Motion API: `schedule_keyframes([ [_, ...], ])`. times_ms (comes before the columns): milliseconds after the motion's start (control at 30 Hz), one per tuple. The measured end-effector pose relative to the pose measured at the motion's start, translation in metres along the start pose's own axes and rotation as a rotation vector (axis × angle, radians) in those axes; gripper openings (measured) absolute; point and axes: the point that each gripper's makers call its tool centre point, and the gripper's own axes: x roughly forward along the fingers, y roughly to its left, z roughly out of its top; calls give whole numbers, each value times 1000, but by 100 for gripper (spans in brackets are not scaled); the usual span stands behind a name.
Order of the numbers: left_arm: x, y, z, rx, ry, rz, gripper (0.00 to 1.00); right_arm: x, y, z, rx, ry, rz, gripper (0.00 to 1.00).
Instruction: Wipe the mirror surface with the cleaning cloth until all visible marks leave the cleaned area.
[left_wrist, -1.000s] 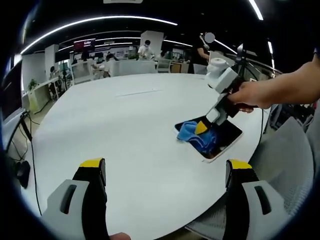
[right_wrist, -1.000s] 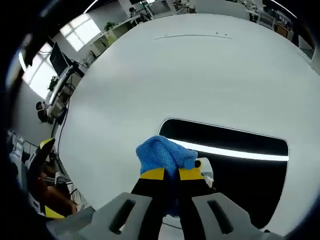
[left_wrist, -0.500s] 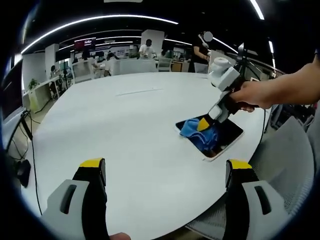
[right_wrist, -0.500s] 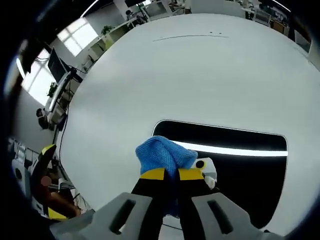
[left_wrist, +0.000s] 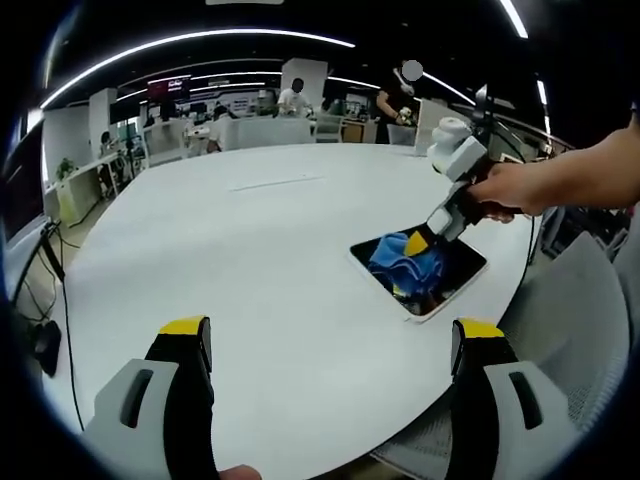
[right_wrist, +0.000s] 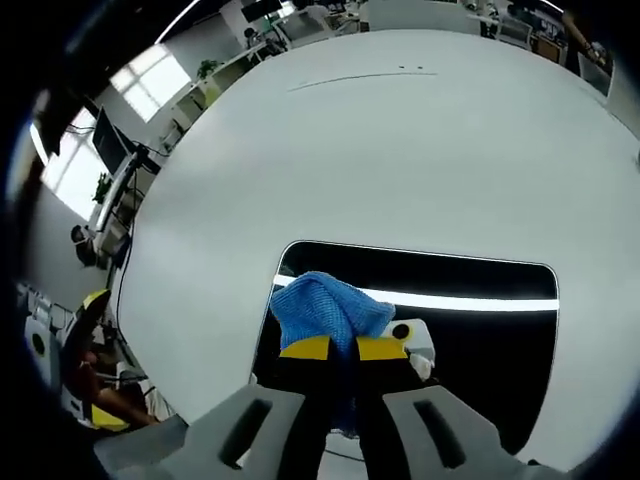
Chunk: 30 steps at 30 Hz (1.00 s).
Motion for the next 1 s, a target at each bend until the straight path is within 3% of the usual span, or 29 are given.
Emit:
schedule_keyframes([
  [333, 6, 7, 7, -2, -2, -8, 99, -6, -17, -4, 37, 9, 6, 1],
  [567, 9, 2, 11, 20, 0, -23, 99, -10, -28, -6, 47, 6, 11, 1],
  [1000, 6, -1, 10, 0, -14, -21, 99, -13, -32, -7, 32, 6, 14, 1],
])
